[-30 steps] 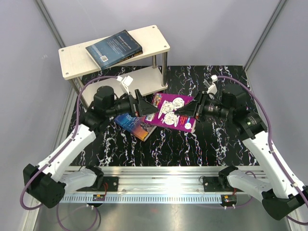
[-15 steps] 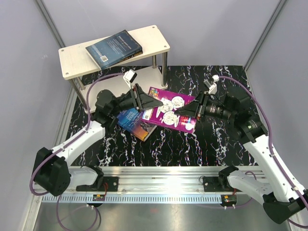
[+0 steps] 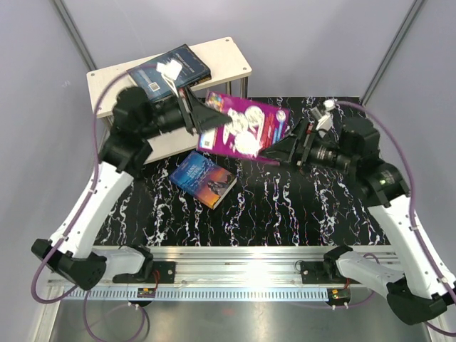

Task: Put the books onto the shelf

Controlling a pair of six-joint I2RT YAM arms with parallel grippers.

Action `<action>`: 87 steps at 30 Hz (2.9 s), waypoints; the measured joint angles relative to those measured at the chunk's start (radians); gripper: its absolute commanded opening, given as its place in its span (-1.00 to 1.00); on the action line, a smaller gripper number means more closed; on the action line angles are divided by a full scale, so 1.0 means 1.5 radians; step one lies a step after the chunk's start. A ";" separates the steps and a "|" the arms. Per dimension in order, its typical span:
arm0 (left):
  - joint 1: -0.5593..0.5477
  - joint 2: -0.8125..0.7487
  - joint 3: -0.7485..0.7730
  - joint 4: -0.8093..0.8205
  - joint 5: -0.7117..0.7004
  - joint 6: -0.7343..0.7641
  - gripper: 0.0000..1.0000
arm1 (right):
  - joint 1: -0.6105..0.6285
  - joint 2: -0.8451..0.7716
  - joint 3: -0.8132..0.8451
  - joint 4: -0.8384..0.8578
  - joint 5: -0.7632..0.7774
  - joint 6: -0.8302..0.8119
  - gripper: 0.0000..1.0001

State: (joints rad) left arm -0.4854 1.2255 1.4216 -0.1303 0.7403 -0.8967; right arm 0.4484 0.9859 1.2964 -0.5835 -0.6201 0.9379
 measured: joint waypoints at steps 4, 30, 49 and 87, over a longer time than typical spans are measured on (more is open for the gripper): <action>0.077 0.055 0.172 -0.098 -0.039 0.059 -1.00 | -0.008 0.029 0.181 -0.139 0.090 -0.087 0.99; 0.387 0.316 0.379 -0.127 -0.131 -0.018 -1.00 | -0.011 -0.063 0.219 -0.360 0.196 -0.176 1.00; 0.409 0.394 0.588 -0.419 -0.231 0.114 0.97 | -0.011 -0.034 0.213 -0.359 0.196 -0.199 1.00; 0.243 0.089 -0.218 -0.374 -0.326 0.324 0.97 | 0.052 0.160 -0.308 0.105 0.085 -0.033 1.00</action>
State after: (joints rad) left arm -0.1204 1.3594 1.0943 -0.6914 0.2508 -0.4107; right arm 0.5262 1.2263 0.8349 -0.4267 -0.4919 0.8886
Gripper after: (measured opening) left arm 0.985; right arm 0.994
